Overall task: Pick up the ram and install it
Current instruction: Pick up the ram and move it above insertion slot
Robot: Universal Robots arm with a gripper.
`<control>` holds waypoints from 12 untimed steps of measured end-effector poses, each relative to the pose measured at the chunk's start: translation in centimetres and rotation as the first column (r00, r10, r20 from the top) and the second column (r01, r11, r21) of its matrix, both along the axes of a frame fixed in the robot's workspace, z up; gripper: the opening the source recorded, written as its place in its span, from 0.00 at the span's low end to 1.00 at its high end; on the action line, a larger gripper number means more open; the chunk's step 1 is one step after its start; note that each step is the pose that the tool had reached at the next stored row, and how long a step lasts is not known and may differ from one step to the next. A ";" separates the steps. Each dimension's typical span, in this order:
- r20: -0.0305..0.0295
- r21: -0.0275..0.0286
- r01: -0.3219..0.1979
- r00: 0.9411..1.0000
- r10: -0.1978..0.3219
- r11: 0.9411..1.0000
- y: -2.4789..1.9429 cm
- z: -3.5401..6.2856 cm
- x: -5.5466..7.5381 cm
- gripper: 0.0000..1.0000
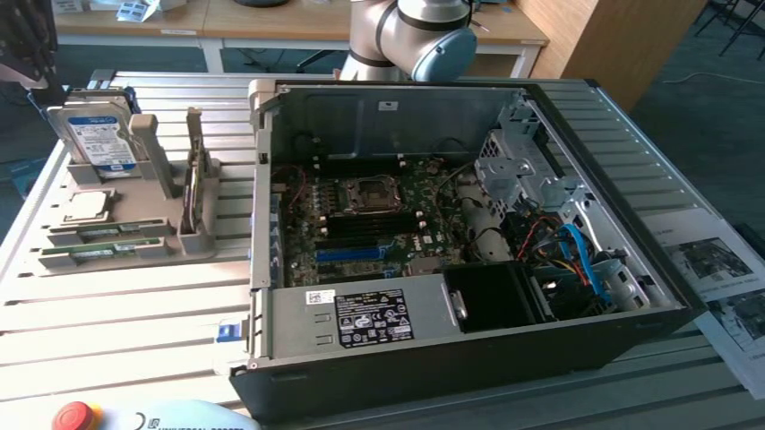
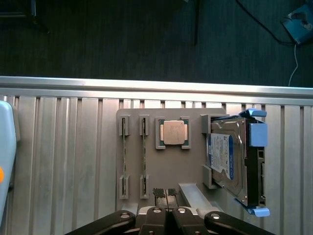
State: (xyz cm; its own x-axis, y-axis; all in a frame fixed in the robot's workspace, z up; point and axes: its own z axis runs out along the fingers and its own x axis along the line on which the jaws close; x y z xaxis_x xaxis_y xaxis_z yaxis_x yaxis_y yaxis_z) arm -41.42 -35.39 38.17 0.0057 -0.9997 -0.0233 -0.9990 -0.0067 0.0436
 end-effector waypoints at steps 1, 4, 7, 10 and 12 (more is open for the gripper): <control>0.000 0.000 0.000 1.000 0.000 1.000 0.00 -0.09 0.0 0.11; 0.000 0.000 0.000 1.000 0.000 1.000 0.00 -0.36 0.0 0.11; 0.000 0.000 0.000 1.000 0.000 1.000 0.00 -0.65 0.0 0.11; 0.000 0.000 0.000 1.000 0.000 1.000 0.00 -0.96 0.0 0.11; 0.000 0.000 0.000 1.000 0.000 1.000 0.00 -1.89 0.0 0.11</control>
State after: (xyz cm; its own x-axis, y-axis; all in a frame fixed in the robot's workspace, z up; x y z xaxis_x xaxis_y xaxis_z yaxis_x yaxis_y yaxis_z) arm -41.42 -35.39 36.27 0.0057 -0.9997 -0.0232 -0.9990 -0.0067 0.0436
